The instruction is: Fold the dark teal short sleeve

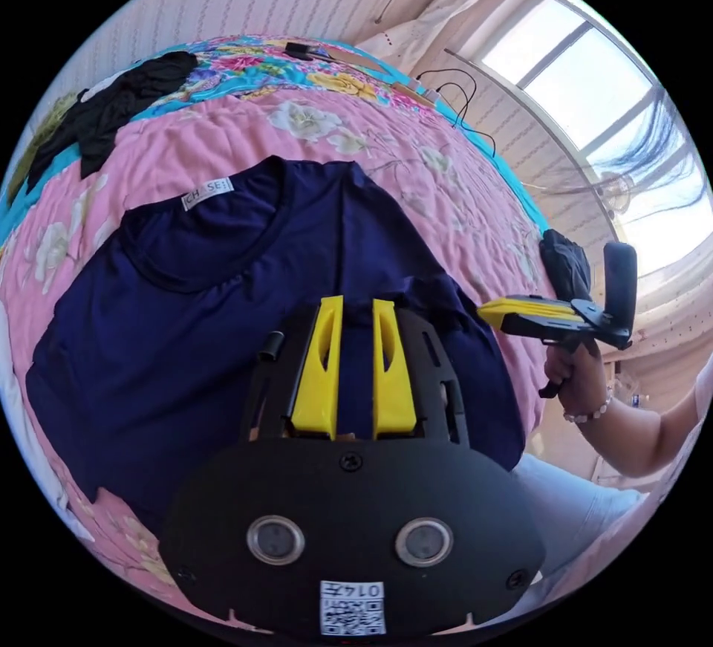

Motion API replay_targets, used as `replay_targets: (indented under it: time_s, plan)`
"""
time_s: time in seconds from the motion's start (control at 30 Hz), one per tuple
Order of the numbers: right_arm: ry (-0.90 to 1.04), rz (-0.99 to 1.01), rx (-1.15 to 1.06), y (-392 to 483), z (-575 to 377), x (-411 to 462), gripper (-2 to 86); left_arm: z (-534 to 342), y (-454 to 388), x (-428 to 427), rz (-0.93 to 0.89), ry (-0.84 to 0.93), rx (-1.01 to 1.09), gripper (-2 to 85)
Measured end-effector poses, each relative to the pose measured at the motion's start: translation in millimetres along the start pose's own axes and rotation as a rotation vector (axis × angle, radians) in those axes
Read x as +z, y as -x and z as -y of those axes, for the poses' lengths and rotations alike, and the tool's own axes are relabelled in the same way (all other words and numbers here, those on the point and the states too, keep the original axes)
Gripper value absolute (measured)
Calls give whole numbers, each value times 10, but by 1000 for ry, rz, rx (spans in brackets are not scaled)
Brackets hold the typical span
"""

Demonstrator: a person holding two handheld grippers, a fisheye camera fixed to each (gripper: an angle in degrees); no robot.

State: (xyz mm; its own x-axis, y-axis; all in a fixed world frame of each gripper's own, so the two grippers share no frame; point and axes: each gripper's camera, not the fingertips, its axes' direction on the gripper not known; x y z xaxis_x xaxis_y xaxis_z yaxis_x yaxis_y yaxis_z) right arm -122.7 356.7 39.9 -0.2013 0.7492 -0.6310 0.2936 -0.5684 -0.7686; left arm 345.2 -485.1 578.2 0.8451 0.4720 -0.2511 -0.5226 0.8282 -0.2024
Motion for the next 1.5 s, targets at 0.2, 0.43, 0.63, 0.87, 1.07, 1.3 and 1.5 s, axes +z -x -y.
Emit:
replay_targets:
  time_s: [0.2,0.43,0.63,0.87,1.07,1.3,1.5]
  plan:
    - [48,-18,40,-25,131,400,6,-193,79,-94,77,-61,-22,-8]
    - [94,-32,31,31,46,635,3,-554,298,-51,28,-49,-117,8]
    - [88,-31,-49,375,175,559,2,-1483,644,-810,127,-297,-397,10]
    - [220,156,-350,1486,824,1504,9,-2702,1361,-1184,333,-426,-775,54]
    - [258,210,-553,2719,1474,2475,50,-2859,1843,-943,319,-372,-783,61]
    - [392,157,-495,3504,1729,3760,86,-3116,2008,-896,280,-415,-778,44]
    - [363,225,-445,3207,1867,3735,12,-3244,2134,-962,227,-421,-727,3]
